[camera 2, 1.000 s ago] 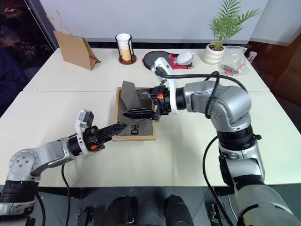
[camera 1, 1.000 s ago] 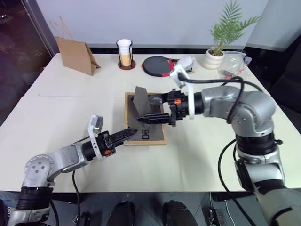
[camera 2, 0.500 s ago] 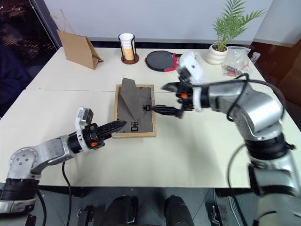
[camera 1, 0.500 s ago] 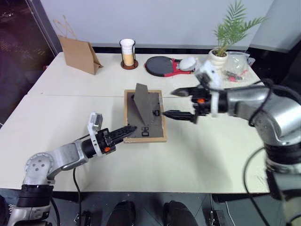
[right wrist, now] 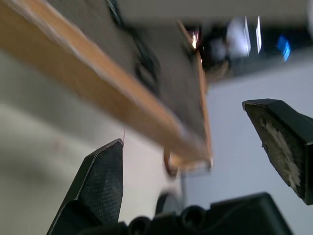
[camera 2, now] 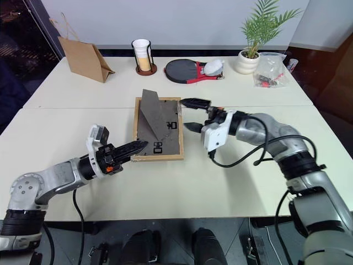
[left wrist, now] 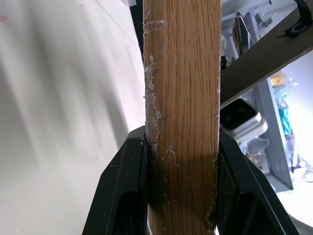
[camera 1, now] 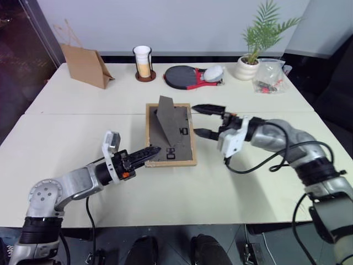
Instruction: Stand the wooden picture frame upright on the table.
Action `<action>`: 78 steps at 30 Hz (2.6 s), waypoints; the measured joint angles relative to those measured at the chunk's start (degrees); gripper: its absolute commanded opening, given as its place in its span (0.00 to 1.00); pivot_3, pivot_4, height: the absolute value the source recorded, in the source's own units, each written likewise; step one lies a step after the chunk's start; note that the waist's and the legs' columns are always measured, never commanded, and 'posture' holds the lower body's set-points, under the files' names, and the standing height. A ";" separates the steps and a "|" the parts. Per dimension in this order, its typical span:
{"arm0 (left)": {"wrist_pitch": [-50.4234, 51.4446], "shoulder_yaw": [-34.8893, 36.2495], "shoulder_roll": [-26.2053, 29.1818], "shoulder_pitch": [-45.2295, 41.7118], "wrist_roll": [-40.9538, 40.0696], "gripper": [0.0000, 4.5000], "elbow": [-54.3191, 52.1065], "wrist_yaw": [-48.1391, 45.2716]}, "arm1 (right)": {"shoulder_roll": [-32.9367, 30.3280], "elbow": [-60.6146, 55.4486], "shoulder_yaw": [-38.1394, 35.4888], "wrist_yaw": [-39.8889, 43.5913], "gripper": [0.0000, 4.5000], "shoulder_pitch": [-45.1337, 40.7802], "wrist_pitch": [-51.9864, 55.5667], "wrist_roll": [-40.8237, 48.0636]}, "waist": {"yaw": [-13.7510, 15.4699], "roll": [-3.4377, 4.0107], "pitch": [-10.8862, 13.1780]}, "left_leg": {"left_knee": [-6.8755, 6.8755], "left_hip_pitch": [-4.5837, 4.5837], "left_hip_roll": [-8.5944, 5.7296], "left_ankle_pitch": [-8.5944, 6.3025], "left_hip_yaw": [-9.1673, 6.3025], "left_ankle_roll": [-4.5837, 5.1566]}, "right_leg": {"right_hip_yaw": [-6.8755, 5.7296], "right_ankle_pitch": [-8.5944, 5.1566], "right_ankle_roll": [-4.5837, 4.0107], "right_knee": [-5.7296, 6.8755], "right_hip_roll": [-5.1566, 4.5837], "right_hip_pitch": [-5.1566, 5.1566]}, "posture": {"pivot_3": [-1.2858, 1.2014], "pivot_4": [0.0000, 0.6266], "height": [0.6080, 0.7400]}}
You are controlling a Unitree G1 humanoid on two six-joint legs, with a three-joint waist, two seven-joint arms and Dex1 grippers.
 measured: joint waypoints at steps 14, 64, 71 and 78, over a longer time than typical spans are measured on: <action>-0.22 0.12 -0.68 1.53 -0.13 0.23 -1.69 -0.06 | 4.12 13.43 8.69 -22.53 0.37 -9.96 -3.26 -18.82 | 0.02 -0.01 0.00 | 0.02 0.01 0.01 0.01 -0.06 -0.01 | -0.02 0.00 0.00 0.02 -0.08 0.06 | 0.52 0.24 1.00; -14.29 5.68 18.82 0.42 58.71 1.00 -9.87 -43.57 | 24.43 32.96 -4.13 83.04 0.47 -8.39 72.24 59.77 | -1.45 0.06 0.19 | -0.17 -0.11 -0.02 -0.21 -0.19 0.32 | -0.43 0.04 0.00 0.12 -0.54 -0.08 | 0.52 0.24 1.00; -14.30 3.97 17.24 0.31 61.02 1.00 -9.06 -45.00 | 22.28 28.30 -5.19 81.25 0.98 -3.09 74.88 56.61 | -1.30 0.06 0.19 | -0.17 -0.09 -0.07 -0.21 -0.20 0.32 | -0.43 0.04 0.00 0.12 -0.63 -0.06 | 0.52 0.24 1.00; -15.32 3.80 16.92 0.85 62.33 1.00 -9.45 -48.00 | 3.57 -2.05 -11.85 75.62 0.98 11.84 82.35 56.46 | -0.24 0.10 0.19 | -0.19 -0.13 -0.08 -0.27 -0.12 0.39 | -0.42 0.03 -0.02 0.10 -0.73 -0.16 | 0.52 0.24 1.00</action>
